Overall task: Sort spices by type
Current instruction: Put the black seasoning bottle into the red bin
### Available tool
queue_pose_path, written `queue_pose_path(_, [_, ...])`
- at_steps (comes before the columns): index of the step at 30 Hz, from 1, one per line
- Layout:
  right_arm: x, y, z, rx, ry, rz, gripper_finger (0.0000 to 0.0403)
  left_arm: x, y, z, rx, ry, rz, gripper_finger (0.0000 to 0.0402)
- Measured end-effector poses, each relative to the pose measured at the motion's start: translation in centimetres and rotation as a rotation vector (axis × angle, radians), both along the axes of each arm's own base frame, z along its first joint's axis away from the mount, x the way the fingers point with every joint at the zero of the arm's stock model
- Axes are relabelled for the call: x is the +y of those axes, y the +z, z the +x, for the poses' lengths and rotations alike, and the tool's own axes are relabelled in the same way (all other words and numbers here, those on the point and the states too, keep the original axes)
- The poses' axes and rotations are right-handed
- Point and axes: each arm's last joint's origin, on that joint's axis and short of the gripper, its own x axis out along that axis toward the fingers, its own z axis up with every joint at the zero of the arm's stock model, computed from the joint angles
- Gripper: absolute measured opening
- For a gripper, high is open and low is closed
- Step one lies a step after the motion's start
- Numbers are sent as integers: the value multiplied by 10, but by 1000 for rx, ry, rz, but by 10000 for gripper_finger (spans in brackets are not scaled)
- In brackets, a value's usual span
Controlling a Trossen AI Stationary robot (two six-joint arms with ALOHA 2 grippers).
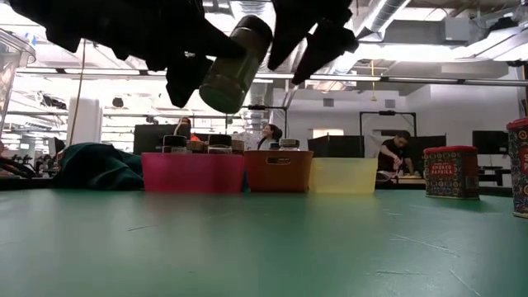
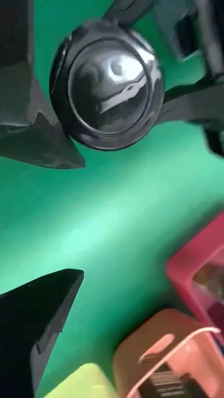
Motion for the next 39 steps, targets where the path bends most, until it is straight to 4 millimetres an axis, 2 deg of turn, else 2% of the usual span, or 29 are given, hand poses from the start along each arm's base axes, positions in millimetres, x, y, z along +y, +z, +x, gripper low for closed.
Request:
queue_pose_path(7, [1,3,10,-96,12,15,301,3,0,1,3,0,29,174])
queue_pose_path(20, [6,-4,18,-109,51,38,301,3,-4,0,46,-1,37,176])
queue_pose_path(27, [6,-6,21,-119,57,43,301,3,-4,0,43,6,14,210])
queue_pose_path(32, [6,-6,21,-121,59,50,301,3,1,3,33,6,12,220])
queue_pose_path(39, [4,-6,20,-103,60,47,301,3,12,11,73,5,61,207])
